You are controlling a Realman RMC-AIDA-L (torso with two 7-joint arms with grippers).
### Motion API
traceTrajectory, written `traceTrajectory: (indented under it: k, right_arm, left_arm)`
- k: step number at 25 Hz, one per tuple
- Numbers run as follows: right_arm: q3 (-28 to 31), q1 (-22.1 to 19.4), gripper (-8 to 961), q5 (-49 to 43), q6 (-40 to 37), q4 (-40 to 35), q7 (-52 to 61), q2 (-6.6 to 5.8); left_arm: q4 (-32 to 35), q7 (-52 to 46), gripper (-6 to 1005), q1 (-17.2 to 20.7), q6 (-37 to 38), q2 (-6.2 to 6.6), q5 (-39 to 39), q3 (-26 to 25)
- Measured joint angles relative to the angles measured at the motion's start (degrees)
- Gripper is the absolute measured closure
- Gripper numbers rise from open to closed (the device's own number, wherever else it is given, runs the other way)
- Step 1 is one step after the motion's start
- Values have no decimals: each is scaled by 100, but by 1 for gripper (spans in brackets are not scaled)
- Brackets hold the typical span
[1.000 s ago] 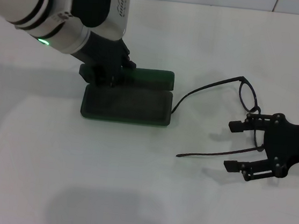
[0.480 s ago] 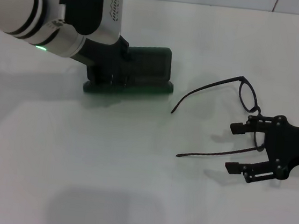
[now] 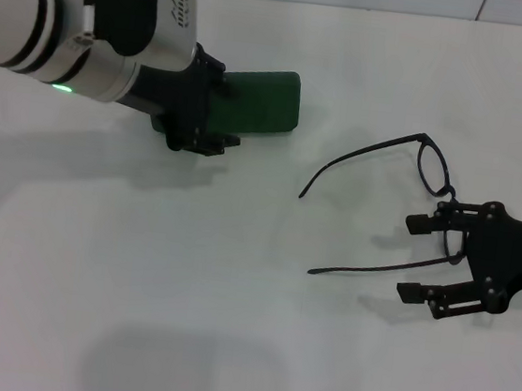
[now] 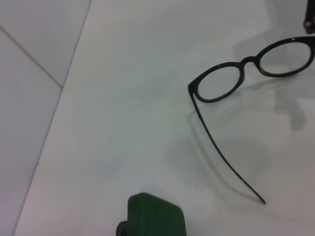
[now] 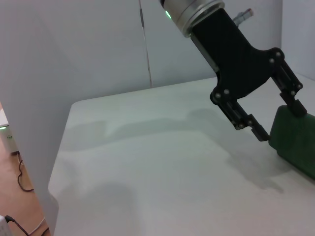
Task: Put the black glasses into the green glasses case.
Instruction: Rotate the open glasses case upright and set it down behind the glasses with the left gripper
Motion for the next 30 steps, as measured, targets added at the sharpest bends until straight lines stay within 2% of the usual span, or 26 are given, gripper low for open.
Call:
traceTrajectory:
  k: [6,9,15,21,30]
  right_arm:
    - [-10,-3,95,0,-2,1,0,17]
    - [-12,-8,95,0,-2,8,-1,18]
    - [-22,-67,95,0,1,20,-11,18]
    - [-19,-81,95,0,2,67,-22,13]
    - [-21,-79,95,0,20,81,-24,13]
  left_arm:
    - [-112,-462,425,45,-548,-15,-135,-43]
    - [-410,-717,425,-133,-807,-9,-151,-51]
    - [-963,-753,372,-470,-858,8,-74,-163]
    - [-1040,-695,308,-489,-1061,16,-85,-195]
    - [-1365,-657,280,-583,-1093,32,-62,-196]
